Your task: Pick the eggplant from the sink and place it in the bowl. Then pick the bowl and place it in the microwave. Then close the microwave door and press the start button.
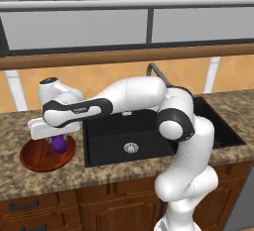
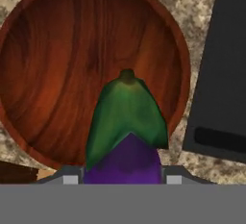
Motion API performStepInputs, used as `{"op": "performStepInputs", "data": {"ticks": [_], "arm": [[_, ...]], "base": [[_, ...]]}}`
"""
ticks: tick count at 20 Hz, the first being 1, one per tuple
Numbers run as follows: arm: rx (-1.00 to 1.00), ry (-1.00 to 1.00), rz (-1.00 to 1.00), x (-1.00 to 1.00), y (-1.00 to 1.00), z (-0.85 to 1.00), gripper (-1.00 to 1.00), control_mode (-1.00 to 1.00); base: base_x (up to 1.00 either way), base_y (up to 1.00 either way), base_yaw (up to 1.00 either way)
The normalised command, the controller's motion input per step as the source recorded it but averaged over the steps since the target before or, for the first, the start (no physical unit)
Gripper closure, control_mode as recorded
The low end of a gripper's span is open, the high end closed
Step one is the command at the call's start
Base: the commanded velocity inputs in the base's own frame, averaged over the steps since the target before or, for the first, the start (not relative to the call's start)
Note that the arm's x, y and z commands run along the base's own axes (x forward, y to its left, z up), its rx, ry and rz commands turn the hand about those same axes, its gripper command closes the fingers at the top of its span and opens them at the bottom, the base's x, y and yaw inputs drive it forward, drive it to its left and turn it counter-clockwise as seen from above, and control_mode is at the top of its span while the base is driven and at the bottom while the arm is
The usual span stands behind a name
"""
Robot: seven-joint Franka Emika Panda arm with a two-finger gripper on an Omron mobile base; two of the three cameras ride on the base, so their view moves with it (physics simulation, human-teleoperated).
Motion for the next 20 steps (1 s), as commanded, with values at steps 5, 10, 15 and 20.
{"op": "performStepInputs", "data": {"ticks": [5, 10, 15, 20], "arm": [[0.0, -0.01, -0.16, 0.5, 0.51, -0.56, 1.0, -1.0], [0.0, -0.02, -0.08, 0.23, 0.07, -0.08, -1.0, -1.0], [0.05, 0.0, -0.02, -0.04, -0.66, 0.19, -1.0, -1.0], [0.17, 0.0, 0.0, -0.2, -1.0, 0.12, -1.0, -1.0]], "base": [[0.0, 0.0, 0.0], [0.0, 0.0, 0.0], [0.0, 0.0, 0.0], [0.0, 0.0, 0.0]]}}
